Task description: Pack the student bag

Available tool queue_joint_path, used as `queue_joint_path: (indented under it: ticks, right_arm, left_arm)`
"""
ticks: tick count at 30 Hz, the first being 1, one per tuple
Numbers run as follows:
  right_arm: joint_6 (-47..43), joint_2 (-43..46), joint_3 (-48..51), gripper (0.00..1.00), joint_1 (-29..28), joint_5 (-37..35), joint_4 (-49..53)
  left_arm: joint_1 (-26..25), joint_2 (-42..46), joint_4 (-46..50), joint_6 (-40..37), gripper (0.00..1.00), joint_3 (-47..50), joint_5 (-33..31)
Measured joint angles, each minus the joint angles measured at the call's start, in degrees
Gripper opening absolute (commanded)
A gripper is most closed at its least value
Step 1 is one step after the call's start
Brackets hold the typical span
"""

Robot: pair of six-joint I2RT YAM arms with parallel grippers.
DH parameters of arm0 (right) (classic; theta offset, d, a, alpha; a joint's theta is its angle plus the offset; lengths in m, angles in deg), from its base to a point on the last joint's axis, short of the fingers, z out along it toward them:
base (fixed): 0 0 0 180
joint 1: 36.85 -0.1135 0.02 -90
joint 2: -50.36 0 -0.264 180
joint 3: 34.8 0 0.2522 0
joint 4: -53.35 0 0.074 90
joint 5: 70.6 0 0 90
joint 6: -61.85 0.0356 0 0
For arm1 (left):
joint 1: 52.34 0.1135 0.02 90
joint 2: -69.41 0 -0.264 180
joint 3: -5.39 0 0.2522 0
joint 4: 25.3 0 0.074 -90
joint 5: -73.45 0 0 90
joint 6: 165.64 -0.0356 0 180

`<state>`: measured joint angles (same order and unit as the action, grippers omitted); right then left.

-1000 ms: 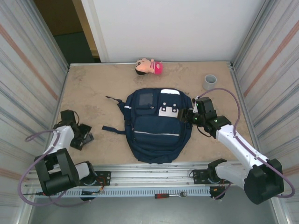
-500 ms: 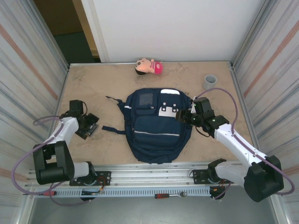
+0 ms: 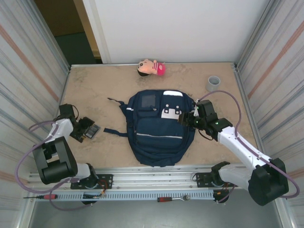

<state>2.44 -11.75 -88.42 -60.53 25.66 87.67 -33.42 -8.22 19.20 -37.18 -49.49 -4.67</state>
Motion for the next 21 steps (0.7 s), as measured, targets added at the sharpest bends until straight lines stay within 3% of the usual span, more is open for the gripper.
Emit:
queue_joint_path:
  ticks: [13, 21]
  right_arm:
    - [0.7, 4.1, 3.2, 0.7, -0.4, -0.6, -1.0]
    - [1.6, 10.0, 5.5, 0.7, -0.4, -2.4, -0.9]
  left_arm:
    - [-0.8, -7.3, -6.9, -2.7, 0.77, -4.0, 0.1]
    - [-9.8, -5.9, -4.8, -1.3, 0.76, -3.5, -0.9]
